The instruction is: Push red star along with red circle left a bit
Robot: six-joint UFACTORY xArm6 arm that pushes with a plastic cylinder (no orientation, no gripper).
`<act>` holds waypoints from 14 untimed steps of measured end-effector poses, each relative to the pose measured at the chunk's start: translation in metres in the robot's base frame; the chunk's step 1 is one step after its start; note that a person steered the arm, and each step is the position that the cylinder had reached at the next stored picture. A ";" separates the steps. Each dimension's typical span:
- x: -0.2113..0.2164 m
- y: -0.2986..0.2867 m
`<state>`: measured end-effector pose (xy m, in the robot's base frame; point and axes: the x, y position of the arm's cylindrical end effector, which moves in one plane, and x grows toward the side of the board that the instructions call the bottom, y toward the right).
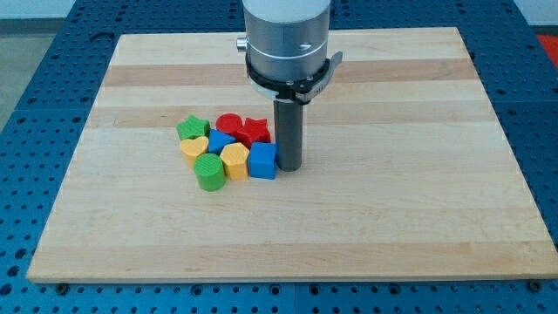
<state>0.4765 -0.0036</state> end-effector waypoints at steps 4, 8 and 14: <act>0.045 0.024; 0.023 0.033; -0.017 0.038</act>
<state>0.4597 0.0343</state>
